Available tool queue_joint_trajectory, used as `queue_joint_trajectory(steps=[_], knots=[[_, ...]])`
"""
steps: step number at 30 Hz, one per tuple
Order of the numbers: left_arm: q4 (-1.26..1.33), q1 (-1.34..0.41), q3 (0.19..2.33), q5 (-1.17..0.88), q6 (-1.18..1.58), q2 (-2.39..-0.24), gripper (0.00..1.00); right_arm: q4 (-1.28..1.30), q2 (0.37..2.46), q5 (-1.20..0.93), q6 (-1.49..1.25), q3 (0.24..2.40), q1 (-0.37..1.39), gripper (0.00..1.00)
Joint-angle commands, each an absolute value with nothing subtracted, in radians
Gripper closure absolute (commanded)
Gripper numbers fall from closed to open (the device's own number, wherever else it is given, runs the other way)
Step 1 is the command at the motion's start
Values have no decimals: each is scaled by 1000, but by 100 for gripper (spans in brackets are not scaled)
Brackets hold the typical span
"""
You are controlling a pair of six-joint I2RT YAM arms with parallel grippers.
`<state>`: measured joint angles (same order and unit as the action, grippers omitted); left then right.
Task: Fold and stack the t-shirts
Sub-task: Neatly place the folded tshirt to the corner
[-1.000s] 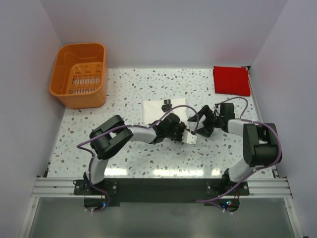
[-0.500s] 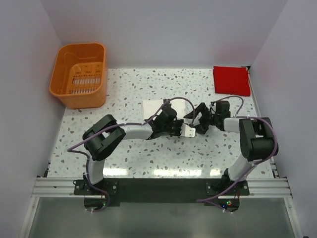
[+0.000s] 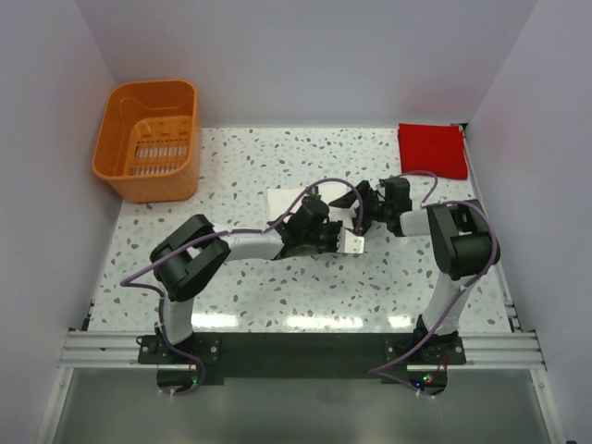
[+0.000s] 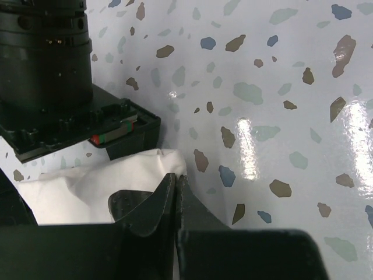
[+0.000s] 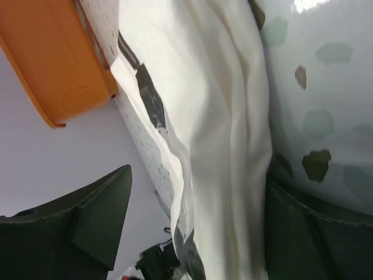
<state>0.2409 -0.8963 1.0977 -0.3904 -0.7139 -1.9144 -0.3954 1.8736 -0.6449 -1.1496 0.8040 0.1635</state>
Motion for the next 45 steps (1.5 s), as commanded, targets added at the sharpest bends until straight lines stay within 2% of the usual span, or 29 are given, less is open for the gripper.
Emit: queue_joint_trajectory(steps=[1, 6, 9, 12, 13, 15, 16, 18, 20, 21, 24, 25, 35, 45], knots=[[252, -882, 1097, -429, -690, -1853, 100, -377, 1954, -469, -1146, 830, 183, 18], [250, -868, 1104, -430, -684, -1861, 100, -367, 1994, -471, -1160, 861, 205, 26], [249, -862, 1109, -433, -690, -1867, 100, -293, 2002, -453, -1134, 880, 216, 36], [236, -856, 1118, -433, -695, -1871, 100, -267, 1991, -419, -1097, 897, 218, 63], [220, -853, 1132, -433, -692, -1870, 95, -221, 1987, -408, -1031, 917, 218, 82], [190, -844, 1153, -426, -674, -1858, 81, -120, 1964, -374, -935, 1003, 219, 96], [139, -839, 1161, -425, -673, -1849, 65, -73, 1953, -359, -817, 1037, 219, 100], [89, -824, 1167, -420, -664, -1833, 42, 70, 1928, -263, -705, 1136, 221, 100], [42, -801, 1158, -411, -635, -1803, 32, 138, 1922, -212, -582, 1190, 219, 100], [28, -792, 1151, -413, -600, -1790, 30, 202, 1928, -178, -545, 1250, 218, 100], [-43, -752, 1143, -420, -542, -1744, 5, 273, 1939, -128, -413, 1349, 216, 100], [-54, -743, 1144, -420, -528, -1724, 0, 281, 1945, -114, -353, 1373, 216, 100], [-219, -670, 1177, -417, -503, -1687, 0, 426, 2111, -18, -52, 1761, 124, 100], [-210, -638, 1181, -377, -474, -1730, 0, 502, 2272, -3, 126, 2140, 40, 100]])
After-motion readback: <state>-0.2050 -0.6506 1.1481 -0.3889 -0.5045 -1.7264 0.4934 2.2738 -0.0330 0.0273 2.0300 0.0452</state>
